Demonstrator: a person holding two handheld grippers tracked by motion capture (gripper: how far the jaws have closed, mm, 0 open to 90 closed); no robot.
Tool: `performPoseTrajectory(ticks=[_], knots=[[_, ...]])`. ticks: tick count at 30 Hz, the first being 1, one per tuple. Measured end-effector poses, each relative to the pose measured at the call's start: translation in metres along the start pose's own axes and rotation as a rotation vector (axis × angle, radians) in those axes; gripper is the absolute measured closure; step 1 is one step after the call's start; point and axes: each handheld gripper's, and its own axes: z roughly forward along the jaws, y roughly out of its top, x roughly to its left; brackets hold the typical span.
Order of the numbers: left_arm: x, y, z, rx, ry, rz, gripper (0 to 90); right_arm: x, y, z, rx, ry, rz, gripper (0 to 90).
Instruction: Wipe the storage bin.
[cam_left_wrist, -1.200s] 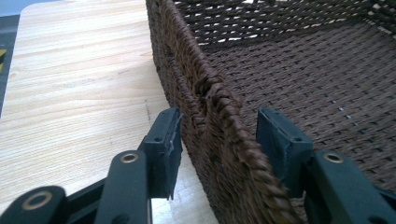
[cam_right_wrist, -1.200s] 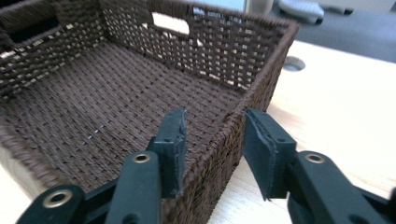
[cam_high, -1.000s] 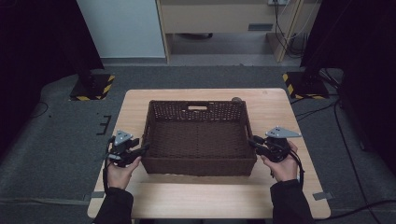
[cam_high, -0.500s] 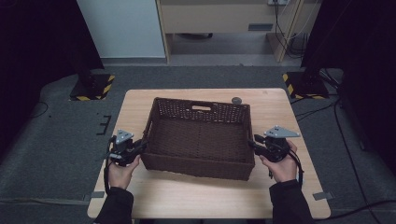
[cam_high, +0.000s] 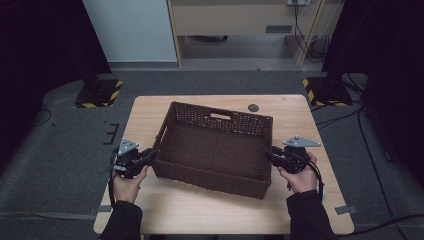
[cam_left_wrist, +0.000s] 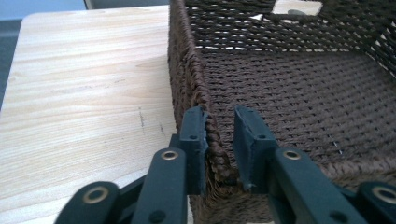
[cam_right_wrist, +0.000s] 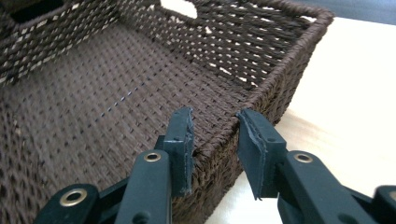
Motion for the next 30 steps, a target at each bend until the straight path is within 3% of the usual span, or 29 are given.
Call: performPoseTrajectory(ticks=[3, 6, 8, 11, 15, 18, 22, 27, 30], knots=[[0.002, 0.002, 0.005, 0.011, 0.011, 0.004, 78.6, 0.003, 0.003, -0.005, 0.025, 0.000, -0.023, 65.1], [0.003, 0.006, 0.012, 0.012, 0.032, 0.023, 79.3, 0.000, 0.006, -0.005, -0.032, -0.021, -0.012, 57.4], [0.004, 0.006, 0.015, -0.004, 0.043, 0.027, 80.0, -0.004, 0.007, 0.000, -0.062, -0.045, -0.022, 57.0], [0.006, 0.005, 0.014, -0.012, 0.045, 0.019, 77.9, -0.007, 0.006, 0.009, -0.038, -0.065, -0.048, 59.2], [0.005, 0.005, 0.004, -0.026, 0.030, -0.003, 67.1, -0.008, 0.001, 0.010, -0.048, -0.026, 0.002, 62.5], [0.000, 0.004, -0.008, -0.050, 0.039, 0.015, 63.4, -0.008, -0.002, 0.005, -0.039, -0.009, 0.027, 62.2], [-0.008, 0.000, -0.019, -0.060, 0.033, 0.019, 63.3, -0.001, -0.003, -0.003, -0.001, -0.017, 0.012, 61.1], [-0.016, -0.001, -0.008, -0.031, 0.003, 0.027, 62.9, 0.002, 0.000, -0.008, 0.027, -0.010, -0.007, 60.0], [-0.017, 0.000, -0.005, -0.040, 0.027, 0.051, 62.6, -0.002, 0.002, -0.006, -0.027, -0.027, -0.025, 53.4]])
